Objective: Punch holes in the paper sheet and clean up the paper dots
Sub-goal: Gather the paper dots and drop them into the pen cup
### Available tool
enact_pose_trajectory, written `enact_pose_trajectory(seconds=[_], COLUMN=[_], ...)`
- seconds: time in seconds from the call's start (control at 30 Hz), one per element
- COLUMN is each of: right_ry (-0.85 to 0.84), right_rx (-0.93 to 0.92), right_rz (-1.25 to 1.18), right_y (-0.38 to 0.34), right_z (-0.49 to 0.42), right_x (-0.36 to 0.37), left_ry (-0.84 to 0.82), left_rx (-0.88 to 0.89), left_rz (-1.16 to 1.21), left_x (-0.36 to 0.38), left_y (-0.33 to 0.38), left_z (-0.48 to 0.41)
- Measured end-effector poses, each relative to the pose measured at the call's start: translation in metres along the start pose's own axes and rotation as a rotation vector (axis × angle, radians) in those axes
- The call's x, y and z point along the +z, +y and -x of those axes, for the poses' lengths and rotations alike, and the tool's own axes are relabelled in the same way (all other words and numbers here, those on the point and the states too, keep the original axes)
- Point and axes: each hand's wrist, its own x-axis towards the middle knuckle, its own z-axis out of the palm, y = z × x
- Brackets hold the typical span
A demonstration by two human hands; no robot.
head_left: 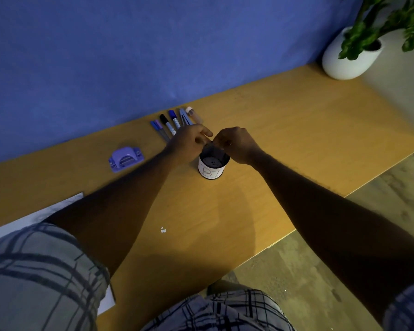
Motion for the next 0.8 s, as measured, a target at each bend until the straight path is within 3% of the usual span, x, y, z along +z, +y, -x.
enact_pose_trajectory(seconds=[0.13,0.23,0.37,0.47,0.63,0.8], right_ry=[0.072,0.098,0.077,0.036,-0.123,-0.208], right_rx=[-0.04,-0.094,-0.227,-0.201,-0.193,-0.143], right_rz=[-0.069,-0.086,-0.107,-0.16,-0.146,-0.142], right_y=[-0.007,-0.02,-0.036,-0.042,-0.051,-0.059], right_z=[0.009,0.022,0.044,0.062,0.093,0.112], right_x=[0.0,0.009,0.043,0.079,0.13,0.154], left_ry=[-0.041,0.007,0.057,0.079,0.033,0.004], left_rx=[-0.083,-0.078,-0.09,-0.162,-0.179,-0.157], left_rz=[0.285,0.319,0.232,0.154,-0.165,-0.19], left_x=[-0.008,-0.012,-0.011,-0.005,0.013,0.034], left_y=[-0.005,-0.018,-0.053,-0.088,-0.126,-0.131], left_z=[0.014,0.037,0.089,0.133,0.193,0.217])
